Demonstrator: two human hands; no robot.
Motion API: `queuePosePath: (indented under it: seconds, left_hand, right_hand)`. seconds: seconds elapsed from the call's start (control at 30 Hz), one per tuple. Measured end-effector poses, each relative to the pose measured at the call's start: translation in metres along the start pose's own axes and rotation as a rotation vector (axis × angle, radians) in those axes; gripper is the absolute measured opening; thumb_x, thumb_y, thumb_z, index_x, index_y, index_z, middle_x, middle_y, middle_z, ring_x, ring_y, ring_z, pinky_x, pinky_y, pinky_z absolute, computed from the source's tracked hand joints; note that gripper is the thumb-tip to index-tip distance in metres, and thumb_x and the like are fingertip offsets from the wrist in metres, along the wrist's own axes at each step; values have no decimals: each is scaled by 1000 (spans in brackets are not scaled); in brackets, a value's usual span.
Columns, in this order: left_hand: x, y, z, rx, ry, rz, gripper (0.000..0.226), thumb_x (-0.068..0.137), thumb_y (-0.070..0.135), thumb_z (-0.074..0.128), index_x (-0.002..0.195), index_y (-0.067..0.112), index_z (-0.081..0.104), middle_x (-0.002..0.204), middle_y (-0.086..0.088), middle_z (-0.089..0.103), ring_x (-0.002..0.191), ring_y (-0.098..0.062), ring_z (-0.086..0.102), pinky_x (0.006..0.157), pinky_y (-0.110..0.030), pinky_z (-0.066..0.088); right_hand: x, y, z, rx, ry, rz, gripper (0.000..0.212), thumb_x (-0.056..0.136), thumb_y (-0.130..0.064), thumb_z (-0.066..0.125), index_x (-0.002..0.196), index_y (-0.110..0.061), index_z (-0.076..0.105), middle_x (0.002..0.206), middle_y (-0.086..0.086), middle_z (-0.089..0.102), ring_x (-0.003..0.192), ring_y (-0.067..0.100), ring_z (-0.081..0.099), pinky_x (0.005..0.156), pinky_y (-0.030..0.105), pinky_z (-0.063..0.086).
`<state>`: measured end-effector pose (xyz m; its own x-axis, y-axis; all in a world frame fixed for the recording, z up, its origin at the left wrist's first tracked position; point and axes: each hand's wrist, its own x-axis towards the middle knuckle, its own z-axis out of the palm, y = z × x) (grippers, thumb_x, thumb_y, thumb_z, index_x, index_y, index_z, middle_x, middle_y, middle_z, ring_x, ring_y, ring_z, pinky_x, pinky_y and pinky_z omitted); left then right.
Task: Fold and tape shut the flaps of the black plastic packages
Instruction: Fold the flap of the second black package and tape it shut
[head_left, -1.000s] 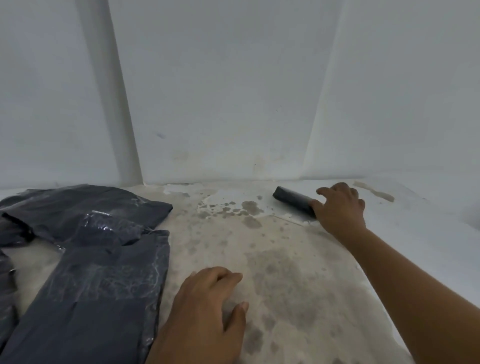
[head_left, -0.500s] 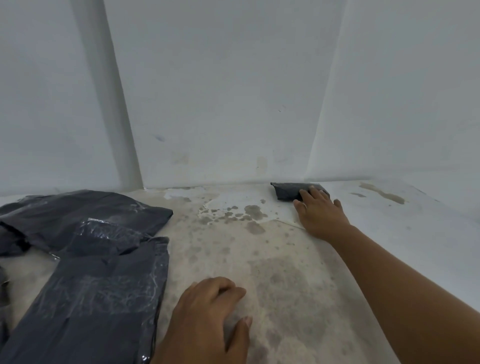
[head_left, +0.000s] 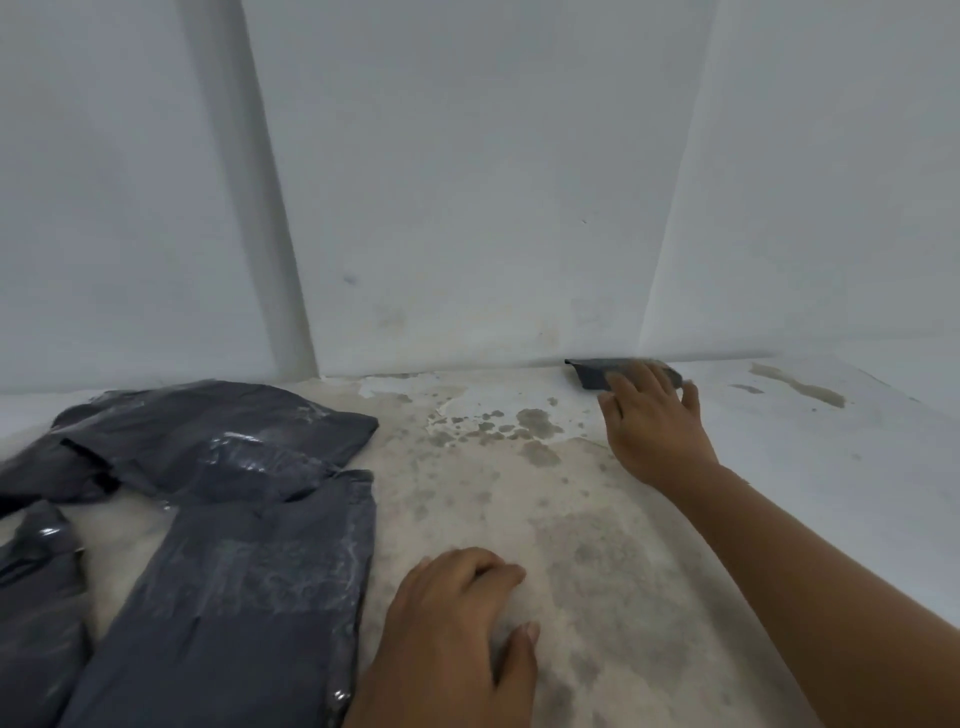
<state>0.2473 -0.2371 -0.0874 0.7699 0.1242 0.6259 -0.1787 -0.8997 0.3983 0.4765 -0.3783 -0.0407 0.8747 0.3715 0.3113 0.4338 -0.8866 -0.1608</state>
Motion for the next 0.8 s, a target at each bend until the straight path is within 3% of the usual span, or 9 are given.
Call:
queuePosePath:
  seconds: [0.07,0.2,0.33,0.47,0.63,0.73,0.8]
  left_hand:
    - [-2,7,-5,-35,11,-48,33,69,41,56,96,28,69,95,18,58,91,1,51,81,-36,57]
    - [4,26,-31,-161,94,-43,21,79,23,57,96,18,67,101,11,54,97,-7,55,89,-22,45]
    - [19,37,-75,-204,193,-73,10,80,11,62,85,14,70,89,4,65,87,-7,60,83,-12,44]
    - [20,19,-124,-197,135,-261,9,85,17,63,85,18,72,89,11,69,83,4,60,74,1,39]
    - [0,-39,-180,-5,49,-479,10,85,27,62,81,24,71,79,15,69,76,4,62,65,-3,41]
    - [-17,-78,-202,220,-64,-642,15,83,30,60,80,19,68,79,6,68,78,-15,65,70,-25,50]
    - [-30,-100,-215,450,-161,-800,28,81,41,56,91,16,66,93,-3,68,88,-25,64,76,-32,52]
  right_hand:
    - [-27,-20,-5,46,-10,-28,45,101,-36,21,140,-20,37,157,6,20,147,20,7,116,47,4]
    - [-89,-61,-14,122,-47,-69,46,99,-41,21,139,-25,38,153,1,29,144,18,16,115,44,11]
    - [-134,-95,-21,111,-179,-150,75,81,-57,-3,138,-27,36,147,0,35,137,19,31,109,41,25]
    - [-156,-125,-16,111,-236,-180,42,97,-47,18,128,-29,40,128,-2,45,121,20,43,101,42,33]
    - [-164,-135,-18,128,-192,-140,41,100,-44,23,133,-27,39,136,-4,44,130,17,37,107,42,26]
    - [-166,-134,-19,166,-163,-127,40,99,-44,26,131,-27,43,135,-5,47,130,15,39,107,39,26]
    - [-166,-132,-18,174,-159,-125,42,99,-45,27,132,-27,45,136,-6,48,131,14,40,107,39,27]
